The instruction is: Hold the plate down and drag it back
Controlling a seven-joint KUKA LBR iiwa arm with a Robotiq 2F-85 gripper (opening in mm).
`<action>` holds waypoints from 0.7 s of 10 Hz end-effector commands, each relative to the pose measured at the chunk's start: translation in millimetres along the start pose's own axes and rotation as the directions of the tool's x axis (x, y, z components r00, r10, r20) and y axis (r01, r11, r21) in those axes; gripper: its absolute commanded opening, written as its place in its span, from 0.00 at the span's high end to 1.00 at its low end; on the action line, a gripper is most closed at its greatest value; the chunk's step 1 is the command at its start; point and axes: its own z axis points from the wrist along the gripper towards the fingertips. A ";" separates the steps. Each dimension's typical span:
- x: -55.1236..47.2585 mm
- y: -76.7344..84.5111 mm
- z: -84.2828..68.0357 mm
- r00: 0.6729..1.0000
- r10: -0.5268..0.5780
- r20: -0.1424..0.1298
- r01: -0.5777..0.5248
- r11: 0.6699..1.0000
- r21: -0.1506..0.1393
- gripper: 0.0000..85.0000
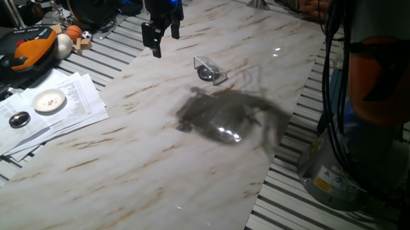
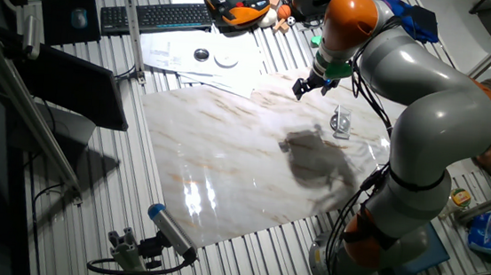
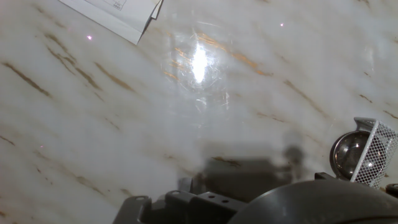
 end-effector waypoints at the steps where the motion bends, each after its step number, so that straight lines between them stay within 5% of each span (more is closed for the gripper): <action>1: -0.1 0.0 -0.3 0.978 -0.078 -0.192 0.079 0.997 -0.004 1.00; 7: 0.1 0.0 -0.2 0.979 -0.075 -0.189 0.076 0.997 -0.003 1.00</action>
